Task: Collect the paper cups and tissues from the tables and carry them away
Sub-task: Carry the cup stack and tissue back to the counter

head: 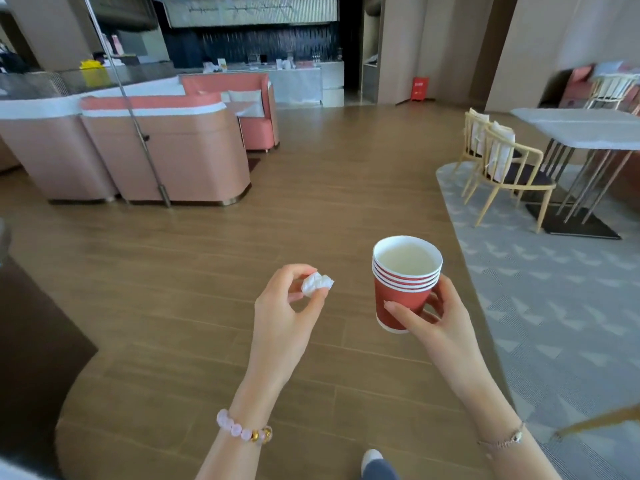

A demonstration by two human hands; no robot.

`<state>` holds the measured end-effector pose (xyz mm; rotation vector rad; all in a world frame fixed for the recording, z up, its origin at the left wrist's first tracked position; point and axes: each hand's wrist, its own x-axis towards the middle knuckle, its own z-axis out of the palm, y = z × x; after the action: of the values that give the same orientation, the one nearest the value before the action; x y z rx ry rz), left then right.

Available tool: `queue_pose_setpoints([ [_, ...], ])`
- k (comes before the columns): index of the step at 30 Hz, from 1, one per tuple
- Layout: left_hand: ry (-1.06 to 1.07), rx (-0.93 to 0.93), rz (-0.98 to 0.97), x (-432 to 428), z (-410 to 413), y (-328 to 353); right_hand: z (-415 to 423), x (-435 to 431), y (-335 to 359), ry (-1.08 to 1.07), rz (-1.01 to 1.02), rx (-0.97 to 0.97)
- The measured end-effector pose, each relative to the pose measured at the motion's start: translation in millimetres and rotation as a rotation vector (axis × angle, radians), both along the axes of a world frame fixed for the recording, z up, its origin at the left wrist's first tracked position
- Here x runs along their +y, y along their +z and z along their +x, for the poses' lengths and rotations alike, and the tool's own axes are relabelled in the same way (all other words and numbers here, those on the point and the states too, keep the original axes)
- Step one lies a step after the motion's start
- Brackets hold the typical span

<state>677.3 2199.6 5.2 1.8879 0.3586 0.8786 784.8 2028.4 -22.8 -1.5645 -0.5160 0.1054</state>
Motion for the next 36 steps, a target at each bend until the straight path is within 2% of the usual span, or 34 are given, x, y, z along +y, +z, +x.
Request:
queue_pose_setpoints([
  [12, 0.184, 0.007, 0.039, 125, 214, 7, 241, 148, 2, 0.175, -0.005, 0.003],
  [15, 0.241, 0.015, -0.006, 158, 253, 8, 289, 187, 7, 0.226, -0.008, 0.008],
  [26, 0.378, 0.011, -0.024, 293, 353, -13, 410, 339, -8, 0.351, -0.044, 0.014],
  [36, 0.470, -0.002, -0.006, 489, 447, 2, 509, 551, 4, 0.455, -0.035, 0.022],
])
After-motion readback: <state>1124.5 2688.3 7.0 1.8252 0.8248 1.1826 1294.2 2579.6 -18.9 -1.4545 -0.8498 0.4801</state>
